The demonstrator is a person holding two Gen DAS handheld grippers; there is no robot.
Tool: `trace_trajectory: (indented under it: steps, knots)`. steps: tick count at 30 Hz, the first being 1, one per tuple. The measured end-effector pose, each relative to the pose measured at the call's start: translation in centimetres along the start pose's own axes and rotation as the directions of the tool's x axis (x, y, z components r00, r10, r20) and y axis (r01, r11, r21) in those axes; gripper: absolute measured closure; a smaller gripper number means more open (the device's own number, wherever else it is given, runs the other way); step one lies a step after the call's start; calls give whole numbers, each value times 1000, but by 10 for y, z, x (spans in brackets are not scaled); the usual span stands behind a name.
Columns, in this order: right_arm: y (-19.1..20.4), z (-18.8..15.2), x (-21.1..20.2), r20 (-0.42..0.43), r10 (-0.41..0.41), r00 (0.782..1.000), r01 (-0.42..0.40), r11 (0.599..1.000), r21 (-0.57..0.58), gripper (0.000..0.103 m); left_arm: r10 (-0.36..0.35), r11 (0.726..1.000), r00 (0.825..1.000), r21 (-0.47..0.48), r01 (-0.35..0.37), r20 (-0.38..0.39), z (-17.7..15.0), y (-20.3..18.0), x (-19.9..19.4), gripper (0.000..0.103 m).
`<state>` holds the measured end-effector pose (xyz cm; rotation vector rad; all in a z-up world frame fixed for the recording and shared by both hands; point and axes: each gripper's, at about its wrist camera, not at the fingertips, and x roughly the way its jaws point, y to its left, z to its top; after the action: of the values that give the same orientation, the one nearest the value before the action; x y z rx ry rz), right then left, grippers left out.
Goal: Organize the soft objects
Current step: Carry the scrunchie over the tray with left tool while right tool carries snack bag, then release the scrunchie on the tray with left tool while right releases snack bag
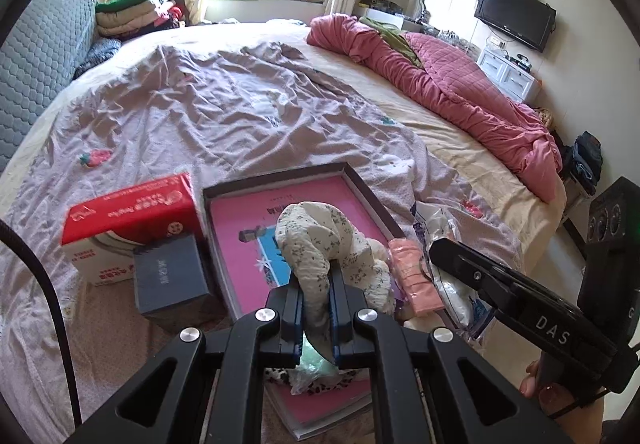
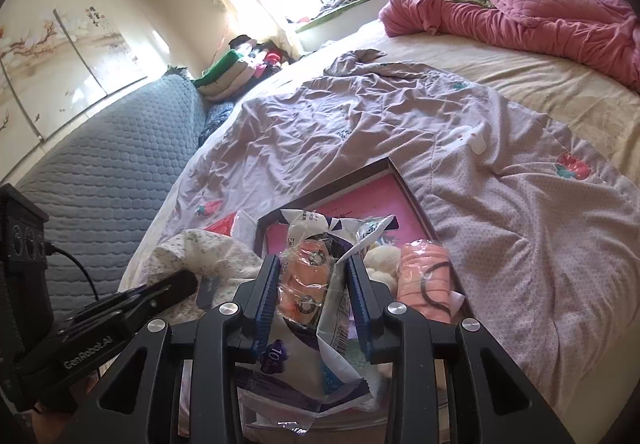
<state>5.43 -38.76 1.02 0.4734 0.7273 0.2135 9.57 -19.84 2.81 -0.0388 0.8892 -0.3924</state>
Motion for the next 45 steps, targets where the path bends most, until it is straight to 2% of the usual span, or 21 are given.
trace_trajectory:
  steps: [8, 18, 45]
  knots:
    - [-4, -1, 8, -6, -2, 1000, 2, 1000, 5, 68, 0, 1000, 998, 1, 0, -62, -8, 0, 29, 93]
    - [-10, -7, 27, -38, -10, 999, 11, 1000, 5, 68, 9, 1000, 995, 13, -7, -102, -17, 3, 49, 93]
    - [-18, -17, 70, -89, -101, 991, 97, 994, -56, 66, -19, 1000, 992, -23, 16, -122, -23, 16, 67, 93]
